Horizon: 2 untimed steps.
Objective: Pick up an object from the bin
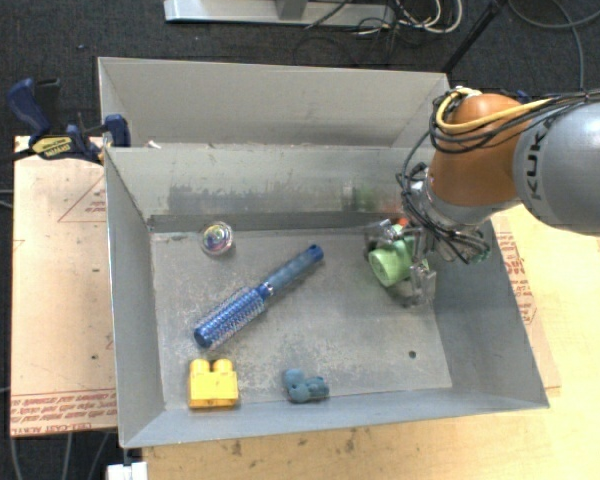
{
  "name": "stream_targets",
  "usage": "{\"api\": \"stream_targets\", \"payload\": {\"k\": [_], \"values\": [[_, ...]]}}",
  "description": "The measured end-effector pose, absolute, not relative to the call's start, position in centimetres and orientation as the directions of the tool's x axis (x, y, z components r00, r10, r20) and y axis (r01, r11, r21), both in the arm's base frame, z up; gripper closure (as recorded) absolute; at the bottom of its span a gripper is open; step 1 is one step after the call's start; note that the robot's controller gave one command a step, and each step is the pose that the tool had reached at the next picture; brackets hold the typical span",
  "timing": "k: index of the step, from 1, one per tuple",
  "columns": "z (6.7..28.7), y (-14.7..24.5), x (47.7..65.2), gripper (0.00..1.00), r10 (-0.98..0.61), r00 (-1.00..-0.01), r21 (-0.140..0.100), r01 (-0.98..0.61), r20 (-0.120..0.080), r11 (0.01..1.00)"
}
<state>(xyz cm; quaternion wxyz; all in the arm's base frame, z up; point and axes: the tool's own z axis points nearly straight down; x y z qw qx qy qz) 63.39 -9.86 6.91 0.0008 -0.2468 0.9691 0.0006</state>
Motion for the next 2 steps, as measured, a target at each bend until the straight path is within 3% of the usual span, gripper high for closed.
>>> {"api": "stream_targets", "payload": {"k": [1,2], "values": [[6.94,-9.8,63.46,0.0,-0.476,-0.879,0.001,-0.476,-0.003,0.879],[6.98,-9.81,63.49,1.0,-0.475,-0.88,0.0,-0.475,-0.004,0.88]]}}
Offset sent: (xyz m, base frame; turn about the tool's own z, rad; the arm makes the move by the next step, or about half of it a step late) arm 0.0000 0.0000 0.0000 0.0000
